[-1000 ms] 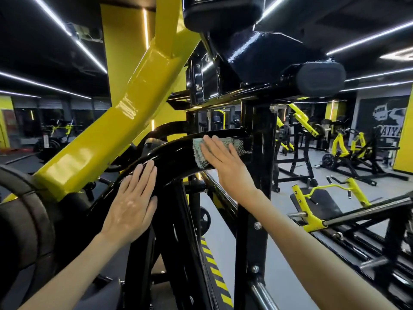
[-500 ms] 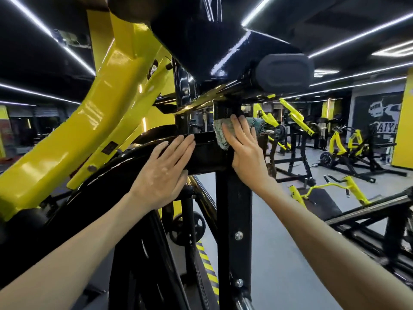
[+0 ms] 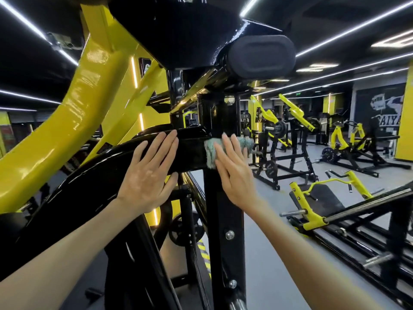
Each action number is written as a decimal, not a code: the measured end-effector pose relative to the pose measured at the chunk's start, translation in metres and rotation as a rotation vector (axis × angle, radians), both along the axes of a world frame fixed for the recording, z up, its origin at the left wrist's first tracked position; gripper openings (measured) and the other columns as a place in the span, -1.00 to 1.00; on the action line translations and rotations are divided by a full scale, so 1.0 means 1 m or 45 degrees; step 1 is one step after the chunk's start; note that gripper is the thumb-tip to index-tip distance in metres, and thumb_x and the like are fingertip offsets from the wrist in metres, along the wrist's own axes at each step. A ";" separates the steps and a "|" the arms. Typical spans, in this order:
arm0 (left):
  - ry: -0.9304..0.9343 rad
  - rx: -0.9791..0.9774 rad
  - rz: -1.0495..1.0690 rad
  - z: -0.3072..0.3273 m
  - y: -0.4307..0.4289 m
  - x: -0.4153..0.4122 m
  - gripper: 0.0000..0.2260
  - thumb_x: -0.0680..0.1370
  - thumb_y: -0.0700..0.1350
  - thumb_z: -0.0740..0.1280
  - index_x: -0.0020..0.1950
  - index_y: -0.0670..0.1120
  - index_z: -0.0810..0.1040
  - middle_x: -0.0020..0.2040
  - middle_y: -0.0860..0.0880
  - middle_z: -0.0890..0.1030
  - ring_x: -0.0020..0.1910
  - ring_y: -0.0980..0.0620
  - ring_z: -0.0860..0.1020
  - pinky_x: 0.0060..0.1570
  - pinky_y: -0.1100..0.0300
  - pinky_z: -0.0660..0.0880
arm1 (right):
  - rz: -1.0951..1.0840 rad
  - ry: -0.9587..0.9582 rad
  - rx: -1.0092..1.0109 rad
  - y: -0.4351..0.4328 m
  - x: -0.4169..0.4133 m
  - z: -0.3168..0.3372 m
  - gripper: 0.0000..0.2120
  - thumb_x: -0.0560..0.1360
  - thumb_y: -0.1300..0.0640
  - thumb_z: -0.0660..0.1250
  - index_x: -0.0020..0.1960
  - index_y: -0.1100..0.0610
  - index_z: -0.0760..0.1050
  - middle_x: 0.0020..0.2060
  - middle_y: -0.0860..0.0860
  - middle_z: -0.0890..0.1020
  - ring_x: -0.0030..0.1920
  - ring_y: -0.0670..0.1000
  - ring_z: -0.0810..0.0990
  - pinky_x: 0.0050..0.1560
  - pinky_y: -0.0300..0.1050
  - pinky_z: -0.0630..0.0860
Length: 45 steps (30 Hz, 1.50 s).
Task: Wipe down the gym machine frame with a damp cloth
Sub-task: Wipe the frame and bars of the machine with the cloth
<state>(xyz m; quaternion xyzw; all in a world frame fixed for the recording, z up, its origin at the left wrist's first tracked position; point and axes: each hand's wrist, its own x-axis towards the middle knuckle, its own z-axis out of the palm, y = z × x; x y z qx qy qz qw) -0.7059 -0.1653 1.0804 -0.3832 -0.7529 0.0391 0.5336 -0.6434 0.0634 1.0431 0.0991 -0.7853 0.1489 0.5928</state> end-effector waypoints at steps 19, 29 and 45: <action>0.032 -0.015 0.028 0.001 0.001 -0.001 -0.35 0.59 0.10 0.07 0.61 -0.19 0.09 0.62 -0.12 0.07 0.60 -0.11 0.06 0.52 -0.12 0.07 | -0.209 0.011 -0.050 -0.023 -0.004 -0.032 -0.50 0.65 0.07 0.02 0.56 0.10 0.05 0.57 0.03 0.04 0.59 0.02 -0.14 0.50 0.24 -0.04; 0.089 -0.029 0.147 -0.002 0.004 -0.002 -0.34 0.63 0.13 0.03 0.61 -0.20 0.00 0.63 -0.15 -0.01 0.61 -0.12 0.00 0.53 -0.14 0.02 | -0.309 0.117 -0.038 -0.019 -0.011 0.040 -0.51 0.65 0.09 -0.02 0.55 0.15 0.21 0.54 0.30 0.06 0.55 0.31 -0.08 0.53 0.21 -0.02; 0.082 -0.033 0.159 -0.002 0.004 -0.001 -0.30 0.60 0.17 0.06 0.62 -0.20 0.00 0.63 -0.15 -0.01 0.61 -0.13 0.00 0.54 -0.14 0.02 | -0.256 0.066 -0.029 -0.018 -0.009 0.008 -0.50 0.62 0.16 0.02 0.55 0.22 0.17 0.55 0.27 0.07 0.55 0.29 -0.09 0.52 0.24 -0.02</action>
